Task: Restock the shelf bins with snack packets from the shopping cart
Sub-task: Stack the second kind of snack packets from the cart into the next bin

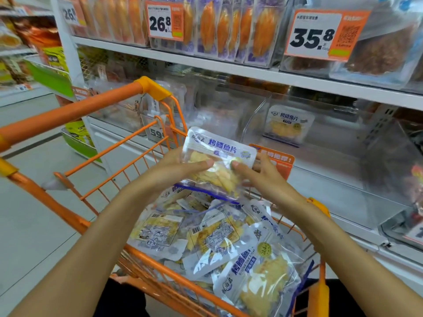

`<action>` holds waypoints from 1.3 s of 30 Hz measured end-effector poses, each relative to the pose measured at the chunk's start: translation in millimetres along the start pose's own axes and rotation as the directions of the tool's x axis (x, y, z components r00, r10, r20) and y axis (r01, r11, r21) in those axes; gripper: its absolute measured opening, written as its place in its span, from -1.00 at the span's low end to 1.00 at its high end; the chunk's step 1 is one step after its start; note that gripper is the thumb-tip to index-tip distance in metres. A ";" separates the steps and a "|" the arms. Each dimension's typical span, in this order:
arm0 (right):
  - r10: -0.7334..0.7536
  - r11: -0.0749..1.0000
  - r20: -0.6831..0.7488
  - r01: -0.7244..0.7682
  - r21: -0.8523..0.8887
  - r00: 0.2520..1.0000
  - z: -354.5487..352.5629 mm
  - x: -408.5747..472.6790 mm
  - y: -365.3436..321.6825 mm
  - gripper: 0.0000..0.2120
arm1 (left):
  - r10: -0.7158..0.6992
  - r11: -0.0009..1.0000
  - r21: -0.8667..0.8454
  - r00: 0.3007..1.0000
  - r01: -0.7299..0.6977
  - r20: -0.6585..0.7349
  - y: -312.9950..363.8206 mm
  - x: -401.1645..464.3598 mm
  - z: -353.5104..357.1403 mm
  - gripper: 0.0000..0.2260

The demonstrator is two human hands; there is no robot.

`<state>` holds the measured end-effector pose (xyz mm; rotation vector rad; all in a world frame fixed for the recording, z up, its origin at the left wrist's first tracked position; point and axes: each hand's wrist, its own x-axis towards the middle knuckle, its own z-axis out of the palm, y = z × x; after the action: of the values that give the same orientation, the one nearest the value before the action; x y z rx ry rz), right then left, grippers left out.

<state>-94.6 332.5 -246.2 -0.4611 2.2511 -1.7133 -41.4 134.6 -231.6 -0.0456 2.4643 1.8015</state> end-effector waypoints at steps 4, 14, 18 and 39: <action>0.064 0.869 0.233 0.061 -0.490 0.970 -11.1 -9.9 3.6 -0.70 | -0.137 0.990 0.036 0.990 0.138 -0.022 -12.0 -2.6 -27.2 -0.70; 0.172 0.696 0.682 0.402 -0.595 0.711 -4.2 -15.4 12.2 -0.48 | -0.262 0.956 -0.178 0.950 0.231 -0.170 -14.9 -4.4 -46.3 -0.68; 0.151 0.863 0.650 0.220 -0.454 0.745 -36.5 -15.2 -6.8 -0.77 | -0.282 0.943 -0.238 0.939 0.233 -0.197 -13.2 -2.7 -44.2 -0.76; -0.004 0.998 -0.118 0.012 0.068 0.993 -17.4 -1.8 1.8 -0.74 | -0.233 0.891 -0.437 0.949 0.120 -0.214 -4.7 4.8 18.2 -0.71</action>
<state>-100.1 349.0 -243.3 -0.3628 2.2644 -1.8611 -44.9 150.6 -241.9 -0.5557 2.0745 2.3270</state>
